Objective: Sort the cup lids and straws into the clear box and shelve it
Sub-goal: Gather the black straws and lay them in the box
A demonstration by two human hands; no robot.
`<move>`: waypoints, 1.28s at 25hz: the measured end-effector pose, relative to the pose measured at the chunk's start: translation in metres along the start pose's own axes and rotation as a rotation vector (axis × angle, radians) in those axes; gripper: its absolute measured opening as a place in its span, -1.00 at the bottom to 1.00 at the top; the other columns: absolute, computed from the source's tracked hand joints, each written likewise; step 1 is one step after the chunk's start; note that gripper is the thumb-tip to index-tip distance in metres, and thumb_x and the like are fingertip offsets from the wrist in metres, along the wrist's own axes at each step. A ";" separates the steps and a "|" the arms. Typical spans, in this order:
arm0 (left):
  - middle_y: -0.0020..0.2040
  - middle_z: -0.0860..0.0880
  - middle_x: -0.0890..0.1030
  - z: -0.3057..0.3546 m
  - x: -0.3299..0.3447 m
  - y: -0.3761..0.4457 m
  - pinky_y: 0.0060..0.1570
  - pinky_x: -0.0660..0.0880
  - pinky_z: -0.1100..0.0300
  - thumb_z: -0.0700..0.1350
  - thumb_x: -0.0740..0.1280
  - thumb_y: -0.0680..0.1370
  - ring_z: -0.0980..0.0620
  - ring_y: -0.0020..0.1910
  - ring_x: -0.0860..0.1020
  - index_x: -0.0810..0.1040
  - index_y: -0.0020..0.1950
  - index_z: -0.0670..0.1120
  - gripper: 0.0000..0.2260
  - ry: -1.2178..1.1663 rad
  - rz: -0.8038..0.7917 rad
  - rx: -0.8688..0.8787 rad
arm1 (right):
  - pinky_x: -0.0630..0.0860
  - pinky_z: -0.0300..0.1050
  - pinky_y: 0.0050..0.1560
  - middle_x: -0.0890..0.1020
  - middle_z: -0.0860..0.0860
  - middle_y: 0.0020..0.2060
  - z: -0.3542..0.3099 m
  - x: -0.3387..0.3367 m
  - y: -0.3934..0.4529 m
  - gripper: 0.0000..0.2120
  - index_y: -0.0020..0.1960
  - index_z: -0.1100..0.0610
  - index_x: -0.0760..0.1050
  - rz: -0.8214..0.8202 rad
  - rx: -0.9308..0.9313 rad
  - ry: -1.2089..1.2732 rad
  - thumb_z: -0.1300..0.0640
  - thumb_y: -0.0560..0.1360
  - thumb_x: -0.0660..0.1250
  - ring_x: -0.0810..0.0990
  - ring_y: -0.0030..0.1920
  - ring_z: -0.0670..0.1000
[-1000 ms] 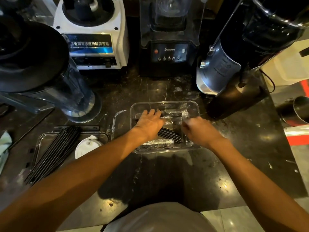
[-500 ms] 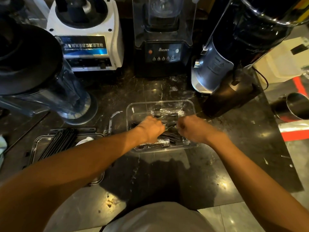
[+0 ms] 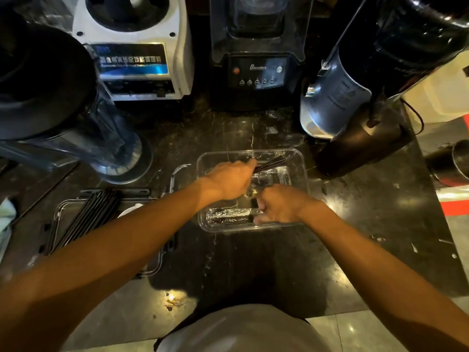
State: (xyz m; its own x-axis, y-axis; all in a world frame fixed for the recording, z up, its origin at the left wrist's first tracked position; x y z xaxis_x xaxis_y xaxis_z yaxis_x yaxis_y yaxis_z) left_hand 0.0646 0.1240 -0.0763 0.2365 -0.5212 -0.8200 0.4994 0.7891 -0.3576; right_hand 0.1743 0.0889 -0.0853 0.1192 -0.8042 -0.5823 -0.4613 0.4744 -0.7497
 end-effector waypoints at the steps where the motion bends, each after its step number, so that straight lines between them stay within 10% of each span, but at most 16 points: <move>1: -0.18 -0.02 0.53 -0.003 -0.003 0.002 -0.39 0.32 0.20 -0.15 0.18 0.70 -0.03 -0.24 0.58 0.37 0.31 -0.16 -0.80 -0.067 0.004 -0.026 | 0.55 0.01 0.09 0.66 0.00 -0.04 -0.006 0.000 0.003 -0.63 0.12 0.10 0.57 0.015 -0.013 -0.088 -0.17 0.52 0.46 0.59 -0.02 0.02; 6: -0.15 0.01 0.54 -0.010 -0.017 -0.001 -0.37 0.31 0.17 -0.08 0.18 0.71 0.05 -0.26 0.51 0.42 0.27 -0.13 -0.81 -0.211 0.059 -0.090 | 0.46 -0.06 0.04 0.58 -0.04 -0.13 -0.020 -0.003 0.012 -0.94 0.06 0.08 0.56 0.060 -0.101 -0.173 0.10 0.63 0.33 0.56 -0.06 -0.01; 13: -0.26 0.07 0.53 -0.021 -0.029 -0.008 -0.40 0.32 0.22 -0.03 0.16 0.72 0.15 -0.35 0.51 0.41 0.18 -0.06 -0.87 -0.241 0.100 -0.122 | 0.38 -0.05 -0.08 0.66 0.12 -0.07 0.011 -0.038 0.004 -0.79 0.25 0.19 0.45 0.447 0.048 -0.122 0.12 0.66 0.25 0.66 -0.03 0.20; 19: -0.12 -0.04 0.60 -0.019 -0.019 -0.009 -0.36 0.32 0.22 -0.05 0.19 0.72 0.09 -0.28 0.53 0.45 0.24 -0.09 -0.83 -0.311 0.043 -0.104 | 0.57 -0.05 0.07 0.69 -0.04 -0.06 0.011 0.013 0.013 -0.89 0.01 0.06 0.68 -0.073 -0.015 0.081 0.07 0.60 0.40 0.64 -0.03 0.00; 32: -0.18 -0.03 0.58 -0.019 -0.003 -0.012 -0.32 0.41 0.13 -0.04 0.17 0.72 0.11 -0.31 0.54 0.41 0.30 -0.06 -0.81 -0.363 0.000 -0.108 | 0.41 -0.08 -0.01 0.53 -0.02 -0.12 0.015 0.000 0.006 -0.85 0.04 0.09 0.52 0.066 -0.013 -0.156 0.01 0.66 0.29 0.53 -0.03 0.02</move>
State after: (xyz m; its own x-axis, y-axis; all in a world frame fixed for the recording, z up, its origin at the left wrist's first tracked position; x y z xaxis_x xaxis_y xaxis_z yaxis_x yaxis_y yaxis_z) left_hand 0.0420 0.1220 -0.0780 0.5258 -0.5873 -0.6153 0.4133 0.8086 -0.4187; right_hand 0.1847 0.0967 -0.0945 0.2230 -0.7054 -0.6729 -0.4838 0.5192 -0.7046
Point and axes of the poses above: each hand's wrist, its own y-axis towards the middle knuckle, its own x-axis out of the palm, z = x × y, the point moved 7 cm from there along y, towards the middle knuckle
